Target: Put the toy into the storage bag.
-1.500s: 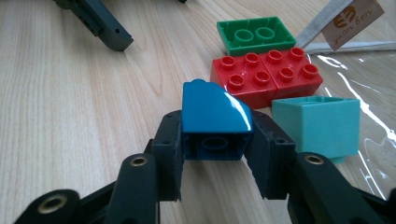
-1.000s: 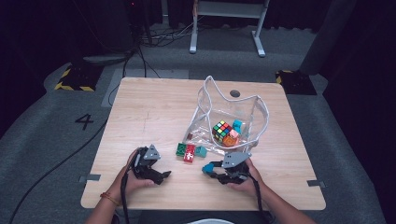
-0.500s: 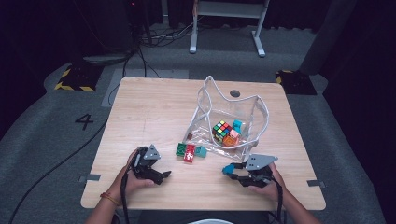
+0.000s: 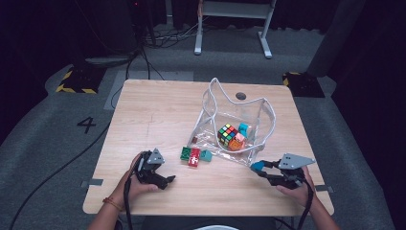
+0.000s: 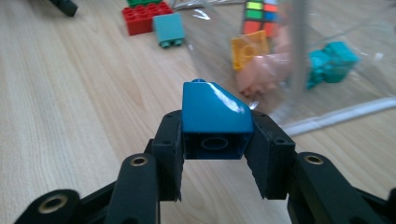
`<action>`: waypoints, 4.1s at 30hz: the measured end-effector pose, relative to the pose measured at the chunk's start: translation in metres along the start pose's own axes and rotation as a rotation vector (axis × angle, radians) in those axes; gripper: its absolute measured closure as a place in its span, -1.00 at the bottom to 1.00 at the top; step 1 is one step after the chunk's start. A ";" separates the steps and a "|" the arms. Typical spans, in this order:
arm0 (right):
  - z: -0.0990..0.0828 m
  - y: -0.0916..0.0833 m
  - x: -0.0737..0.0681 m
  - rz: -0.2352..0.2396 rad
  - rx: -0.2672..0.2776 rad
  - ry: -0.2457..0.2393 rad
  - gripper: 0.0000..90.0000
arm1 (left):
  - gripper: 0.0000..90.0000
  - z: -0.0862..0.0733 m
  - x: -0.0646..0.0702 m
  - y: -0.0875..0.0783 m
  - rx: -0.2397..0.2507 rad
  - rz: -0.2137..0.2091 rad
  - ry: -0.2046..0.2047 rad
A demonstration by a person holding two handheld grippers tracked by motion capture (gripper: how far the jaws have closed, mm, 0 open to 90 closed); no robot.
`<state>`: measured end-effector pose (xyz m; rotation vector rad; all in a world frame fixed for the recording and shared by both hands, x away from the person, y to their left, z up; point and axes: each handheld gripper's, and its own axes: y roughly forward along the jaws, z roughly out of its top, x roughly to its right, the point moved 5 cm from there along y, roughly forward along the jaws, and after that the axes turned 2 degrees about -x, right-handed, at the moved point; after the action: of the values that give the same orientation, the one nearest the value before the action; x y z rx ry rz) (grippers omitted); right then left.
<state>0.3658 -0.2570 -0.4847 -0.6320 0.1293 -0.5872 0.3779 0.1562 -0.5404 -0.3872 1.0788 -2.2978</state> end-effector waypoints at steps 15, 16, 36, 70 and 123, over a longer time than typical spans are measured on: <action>0.014 -0.032 0.037 -0.105 0.057 0.048 0.32 | -0.91 0.000 0.000 0.000 0.002 -0.001 -0.003; 0.016 -0.033 0.039 -0.112 0.064 0.050 0.32 | -0.91 0.000 0.000 0.000 0.002 -0.001 -0.003; 0.076 -0.068 0.078 -0.200 0.098 -0.002 0.32 | -0.91 0.000 0.000 0.000 0.001 -0.003 -0.004; 0.167 -0.001 0.080 -0.043 -0.026 -0.138 0.32 | -0.91 0.000 0.001 0.001 0.001 -0.006 -0.016; 0.153 -0.006 0.076 -0.006 -0.124 -0.105 -0.21 | -0.91 0.000 0.000 0.001 0.000 0.001 -0.011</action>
<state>0.4698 -0.2240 -0.3534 -0.7818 0.0662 -0.5532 0.3780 0.1555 -0.5407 -0.3990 1.0726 -2.2921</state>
